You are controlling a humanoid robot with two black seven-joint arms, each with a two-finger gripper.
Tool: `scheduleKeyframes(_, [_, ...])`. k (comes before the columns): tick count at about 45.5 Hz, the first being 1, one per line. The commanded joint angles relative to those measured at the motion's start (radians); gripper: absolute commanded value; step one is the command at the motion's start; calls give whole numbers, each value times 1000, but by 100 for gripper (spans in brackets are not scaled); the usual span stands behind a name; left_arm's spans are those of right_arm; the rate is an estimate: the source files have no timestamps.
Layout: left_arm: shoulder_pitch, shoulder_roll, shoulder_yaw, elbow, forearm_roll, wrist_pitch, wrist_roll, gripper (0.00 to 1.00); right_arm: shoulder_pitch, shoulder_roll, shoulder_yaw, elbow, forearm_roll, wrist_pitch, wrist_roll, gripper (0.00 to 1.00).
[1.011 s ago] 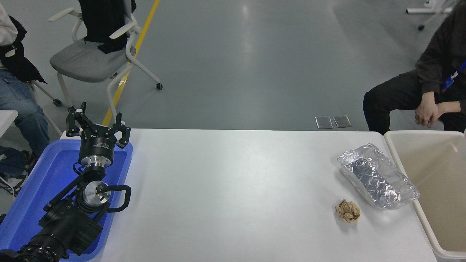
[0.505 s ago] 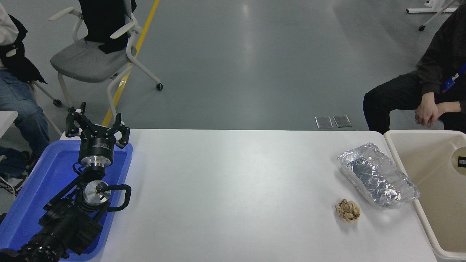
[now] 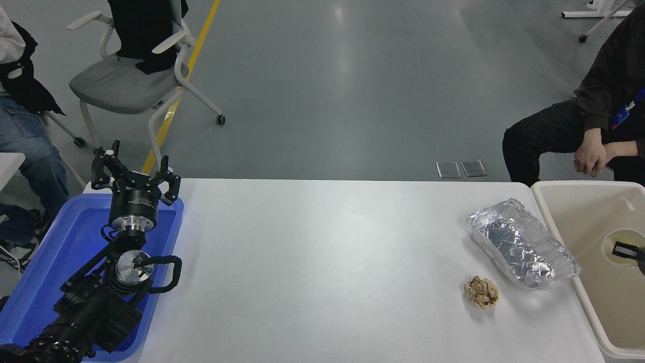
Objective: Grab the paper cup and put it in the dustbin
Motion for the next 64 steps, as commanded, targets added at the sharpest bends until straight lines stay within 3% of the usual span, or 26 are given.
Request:
scheduleKeyframes(1, [0, 1, 1, 0, 0, 0, 0, 99, -4, 4, 17, 2, 7, 4, 1, 100])
scheduleKeyframes(13, [0, -1, 1, 0, 0, 0, 0, 99, 39, -2, 20, 68, 9, 9, 1, 100])
scheduleKeyframes(21, [0, -1, 1, -1, 0, 0, 0, 99, 195, -110, -9, 276, 7, 24, -14, 100])
scheduleKeyframes(31, [-2, -1, 1, -1, 0, 0, 1, 99, 491, -135, -323, 407, 18, 141, -10, 100])
scheduleKeyframes(38, [-2, -1, 1, -1, 0, 0, 2, 99, 707, -134, -515, 575, 136, 182, -8, 100])
scheduleKeyframes(46, [-2, -1, 1, -1, 0, 0, 2, 99, 927, -69, -666, 776, 254, 230, -10, 100])
scheduleKeyframes(64, [1, 1, 1, -1, 0, 0, 0, 99, 1356, 263, -815, 1188, 494, 383, -8, 100])
